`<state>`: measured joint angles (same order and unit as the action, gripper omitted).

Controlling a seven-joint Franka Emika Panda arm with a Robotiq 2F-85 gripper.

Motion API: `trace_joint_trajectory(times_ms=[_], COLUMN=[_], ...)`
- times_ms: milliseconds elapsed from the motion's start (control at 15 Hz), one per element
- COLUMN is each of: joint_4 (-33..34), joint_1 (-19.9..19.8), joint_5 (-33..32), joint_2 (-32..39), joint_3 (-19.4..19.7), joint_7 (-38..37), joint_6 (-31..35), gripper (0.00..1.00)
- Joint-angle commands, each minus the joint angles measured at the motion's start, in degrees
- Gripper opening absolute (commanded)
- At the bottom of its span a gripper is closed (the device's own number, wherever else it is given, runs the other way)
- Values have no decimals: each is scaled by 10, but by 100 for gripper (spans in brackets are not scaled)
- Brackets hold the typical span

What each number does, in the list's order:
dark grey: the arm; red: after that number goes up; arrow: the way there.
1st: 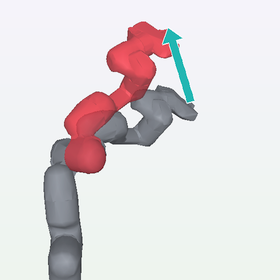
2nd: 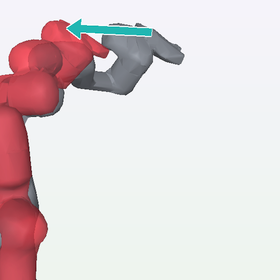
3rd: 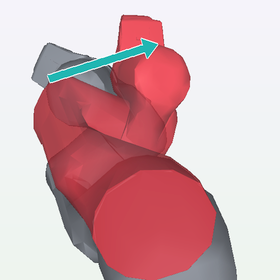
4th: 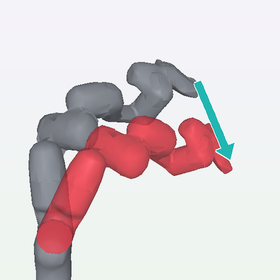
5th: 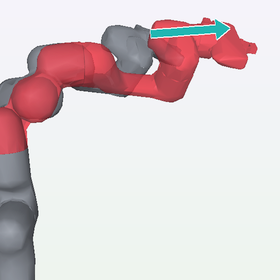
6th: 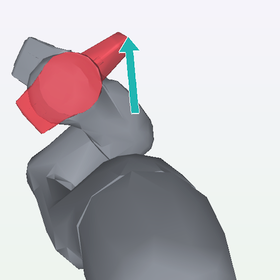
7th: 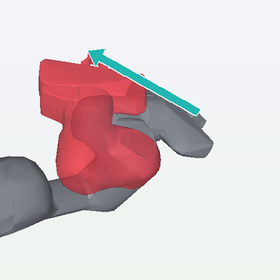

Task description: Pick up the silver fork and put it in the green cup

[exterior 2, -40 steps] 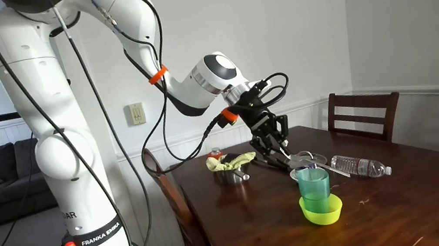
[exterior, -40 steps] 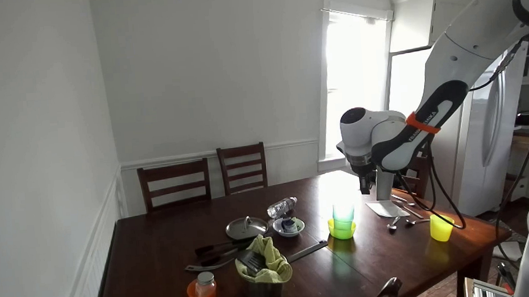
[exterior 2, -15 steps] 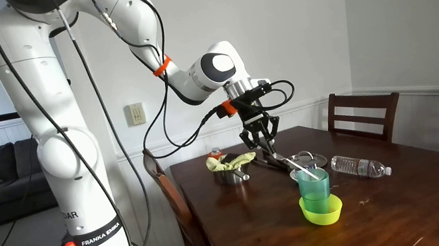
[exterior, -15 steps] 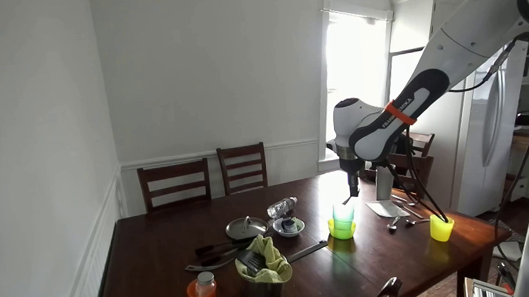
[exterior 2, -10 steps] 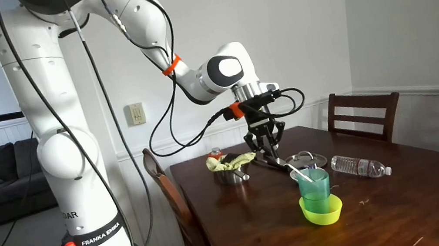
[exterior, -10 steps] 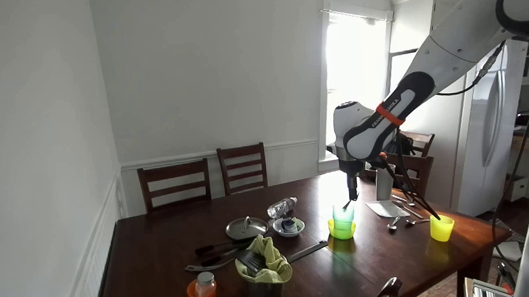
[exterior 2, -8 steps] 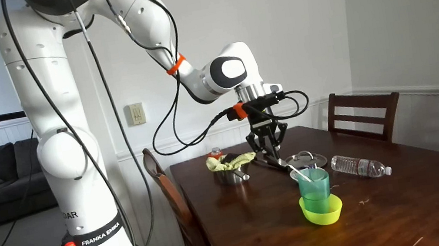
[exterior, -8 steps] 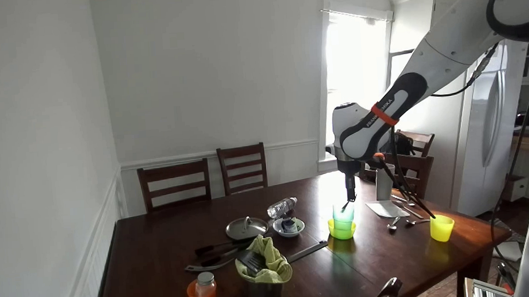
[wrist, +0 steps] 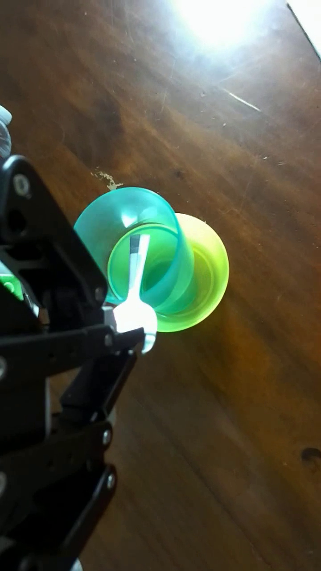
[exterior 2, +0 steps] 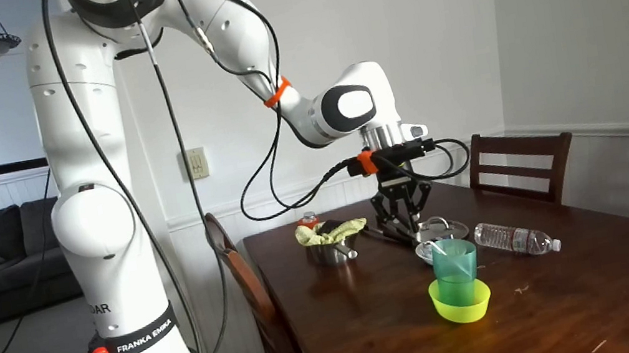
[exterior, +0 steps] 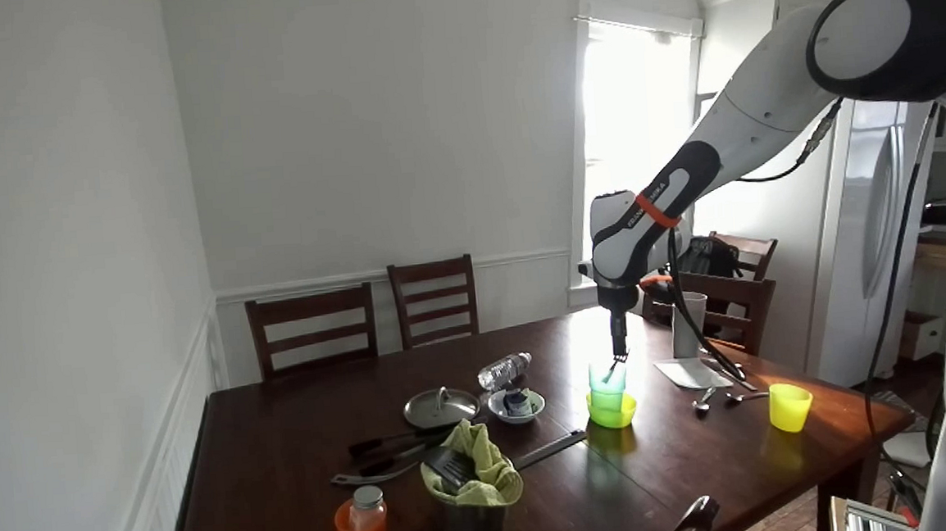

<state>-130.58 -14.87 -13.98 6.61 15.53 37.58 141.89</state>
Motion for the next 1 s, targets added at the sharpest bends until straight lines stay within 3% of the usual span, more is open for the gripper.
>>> trace_joint_trajectory(times_ms=[0, 400, 933], joint_4=[28, 40, 50], joint_1=[-22, -34, -45], joint_5=[33, 88, 117], joint_2=[23, 30, 45], joint_3=[-4, -11, -7], joint_7=[28, 47, 46], joint_6=[-14, -64, -80], gripper=[2, 2, 2])
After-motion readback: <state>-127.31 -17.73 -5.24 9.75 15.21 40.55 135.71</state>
